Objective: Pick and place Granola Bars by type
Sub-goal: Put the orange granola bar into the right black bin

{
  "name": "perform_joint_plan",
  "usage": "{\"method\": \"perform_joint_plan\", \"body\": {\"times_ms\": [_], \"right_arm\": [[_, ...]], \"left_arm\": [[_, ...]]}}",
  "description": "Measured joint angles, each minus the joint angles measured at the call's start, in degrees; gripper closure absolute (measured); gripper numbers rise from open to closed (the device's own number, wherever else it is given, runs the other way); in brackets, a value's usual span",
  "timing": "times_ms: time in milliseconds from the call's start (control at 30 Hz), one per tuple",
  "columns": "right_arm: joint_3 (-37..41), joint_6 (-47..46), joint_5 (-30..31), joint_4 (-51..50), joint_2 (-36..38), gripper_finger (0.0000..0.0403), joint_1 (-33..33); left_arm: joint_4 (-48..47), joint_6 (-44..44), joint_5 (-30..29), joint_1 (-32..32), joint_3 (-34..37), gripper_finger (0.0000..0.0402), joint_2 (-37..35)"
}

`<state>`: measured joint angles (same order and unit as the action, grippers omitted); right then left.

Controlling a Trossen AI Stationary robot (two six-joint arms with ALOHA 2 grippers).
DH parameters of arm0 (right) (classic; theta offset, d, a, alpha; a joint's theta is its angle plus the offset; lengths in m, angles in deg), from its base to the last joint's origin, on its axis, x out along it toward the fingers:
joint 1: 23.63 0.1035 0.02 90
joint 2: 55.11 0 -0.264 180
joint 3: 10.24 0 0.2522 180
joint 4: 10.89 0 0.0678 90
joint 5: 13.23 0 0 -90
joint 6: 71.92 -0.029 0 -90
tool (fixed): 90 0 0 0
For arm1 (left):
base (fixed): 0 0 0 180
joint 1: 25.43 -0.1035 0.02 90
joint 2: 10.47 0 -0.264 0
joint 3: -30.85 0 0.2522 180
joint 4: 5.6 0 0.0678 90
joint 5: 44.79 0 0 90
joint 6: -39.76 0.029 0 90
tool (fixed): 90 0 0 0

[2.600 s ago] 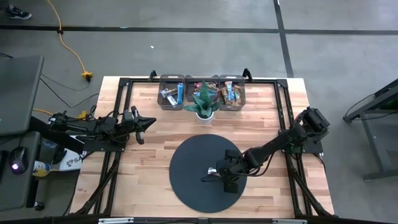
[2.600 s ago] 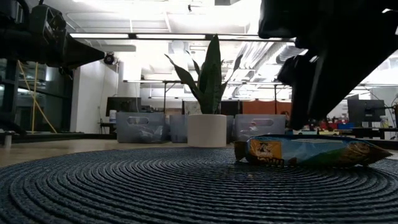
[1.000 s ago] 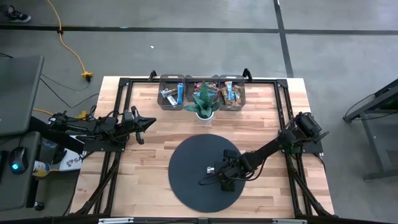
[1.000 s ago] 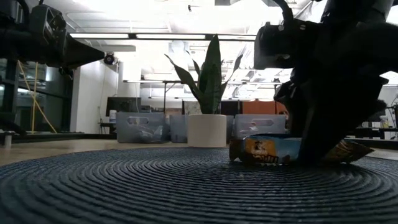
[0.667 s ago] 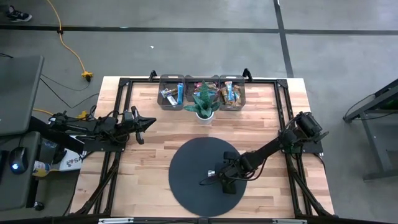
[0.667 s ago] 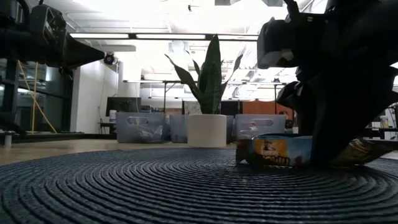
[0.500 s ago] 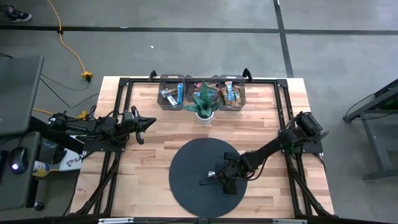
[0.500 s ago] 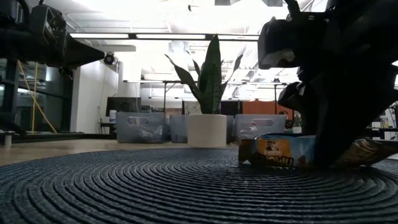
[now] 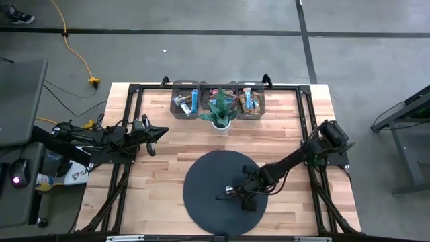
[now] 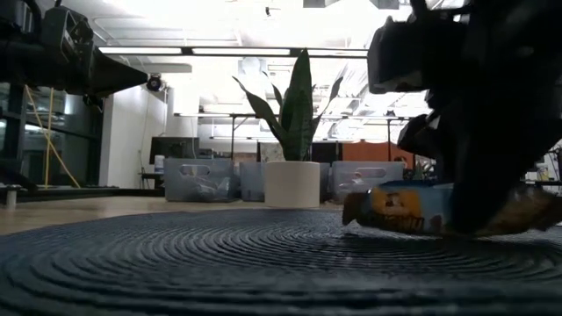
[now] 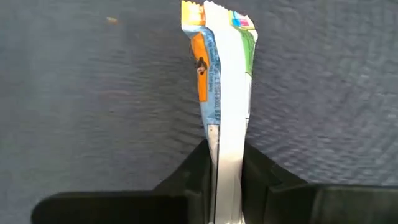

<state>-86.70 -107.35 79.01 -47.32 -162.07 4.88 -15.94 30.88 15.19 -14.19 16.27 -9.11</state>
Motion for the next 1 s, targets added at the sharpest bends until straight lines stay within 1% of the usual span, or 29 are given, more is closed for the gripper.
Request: {"method": "perform_joint_plan", "body": {"times_ms": [133,267,400,500,733,867,1000], "right_arm": [[0.0,-0.8,-0.3,1.5,2.3,0.0357,-0.6],[0.0,-0.7,0.8,5.4,4.2,0.0362,-0.8],[0.0,-0.7,1.2,11.5,6.2,0.0368,-0.8],[0.0,-0.6,2.7,17.6,7.2,0.0365,-0.9],[-0.1,1.6,9.8,37.1,9.7,0.0362,-1.6],[-0.1,6.7,16.4,46.3,12.0,0.0371,-2.9],[-0.1,12.2,22.0,52.4,15.0,0.0367,-5.2]], "left_arm": [[0.0,0.0,0.0,0.0,0.0,0.0400,0.0],[0.0,0.0,0.0,0.0,0.0,0.0400,0.0],[0.0,0.0,0.0,0.0,0.0,0.0400,0.0],[0.0,0.0,0.0,0.0,0.0,0.0400,0.0],[0.0,0.0,0.0,0.0,0.0,0.0400,0.0],[0.0,0.0,0.0,0.0,0.0,0.0400,0.0],[0.0,0.0,-0.1,0.0,0.0,0.0400,0.0]]}}
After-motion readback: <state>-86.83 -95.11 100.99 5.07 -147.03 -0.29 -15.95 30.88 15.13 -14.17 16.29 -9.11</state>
